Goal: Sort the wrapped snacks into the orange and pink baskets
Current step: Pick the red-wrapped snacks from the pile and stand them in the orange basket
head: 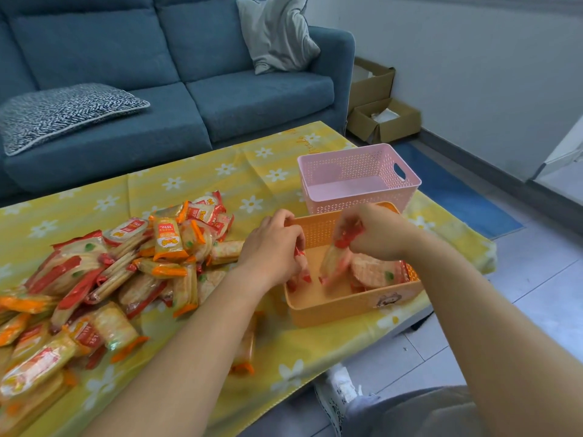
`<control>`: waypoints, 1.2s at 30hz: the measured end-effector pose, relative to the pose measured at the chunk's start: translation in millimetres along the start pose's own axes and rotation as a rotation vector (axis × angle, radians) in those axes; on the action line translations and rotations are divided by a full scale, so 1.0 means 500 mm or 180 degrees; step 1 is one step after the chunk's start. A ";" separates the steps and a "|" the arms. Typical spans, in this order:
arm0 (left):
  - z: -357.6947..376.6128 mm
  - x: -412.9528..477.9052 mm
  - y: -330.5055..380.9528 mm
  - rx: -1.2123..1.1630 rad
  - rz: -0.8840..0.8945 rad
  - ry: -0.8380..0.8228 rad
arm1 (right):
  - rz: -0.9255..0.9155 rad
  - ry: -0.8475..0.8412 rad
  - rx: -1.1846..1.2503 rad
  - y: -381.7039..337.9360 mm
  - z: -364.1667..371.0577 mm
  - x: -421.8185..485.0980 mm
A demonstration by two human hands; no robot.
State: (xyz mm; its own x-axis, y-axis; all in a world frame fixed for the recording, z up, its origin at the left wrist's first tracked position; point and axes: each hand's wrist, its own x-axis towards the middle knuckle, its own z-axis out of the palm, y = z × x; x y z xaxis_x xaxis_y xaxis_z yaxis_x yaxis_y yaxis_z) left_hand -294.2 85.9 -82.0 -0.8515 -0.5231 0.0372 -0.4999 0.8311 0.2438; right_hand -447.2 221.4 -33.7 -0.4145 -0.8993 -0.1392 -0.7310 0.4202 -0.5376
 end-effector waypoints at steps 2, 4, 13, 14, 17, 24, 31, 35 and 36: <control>0.000 0.000 0.000 -0.0023 -0.0009 0.0010 | -0.0138 0.0465 0.0207 -0.001 0.003 0.002; 0.003 0.000 -0.001 -0.0040 -0.0018 0.0020 | -0.0122 0.0843 0.0017 0.000 0.027 0.018; 0.022 -0.009 0.018 -0.0063 0.0059 0.0204 | -0.0064 0.0905 0.0563 0.008 0.143 0.065; 0.026 -0.008 0.019 -0.0028 0.0082 0.0203 | 0.0003 0.0906 0.0742 0.011 0.143 0.067; 0.031 -0.002 0.020 0.0070 0.0047 0.0076 | 0.0332 0.0672 0.1410 0.020 0.126 0.058; 0.032 -0.001 0.022 0.0218 0.0061 0.0103 | 0.0604 -0.0205 -0.0865 0.089 0.051 0.000; 0.036 0.002 0.022 0.0109 0.0005 0.0103 | 0.0451 -0.0020 -0.0847 0.080 0.027 -0.003; 0.040 0.002 0.022 0.0072 -0.0047 0.0111 | 0.0487 0.0434 0.0307 0.051 0.029 0.002; 0.041 0.002 0.022 0.0069 -0.0071 0.0101 | 0.0545 0.0614 0.0357 0.046 0.035 0.004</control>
State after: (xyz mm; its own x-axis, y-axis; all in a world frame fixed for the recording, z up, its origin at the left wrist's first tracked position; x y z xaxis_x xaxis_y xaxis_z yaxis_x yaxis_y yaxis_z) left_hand -304.0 98.3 -99.4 -0.8349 -0.5468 0.0629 -0.5222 0.8229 0.2238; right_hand -455.2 227.1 -61.1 -0.6303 -0.7721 -0.0810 -0.5812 0.5384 -0.6102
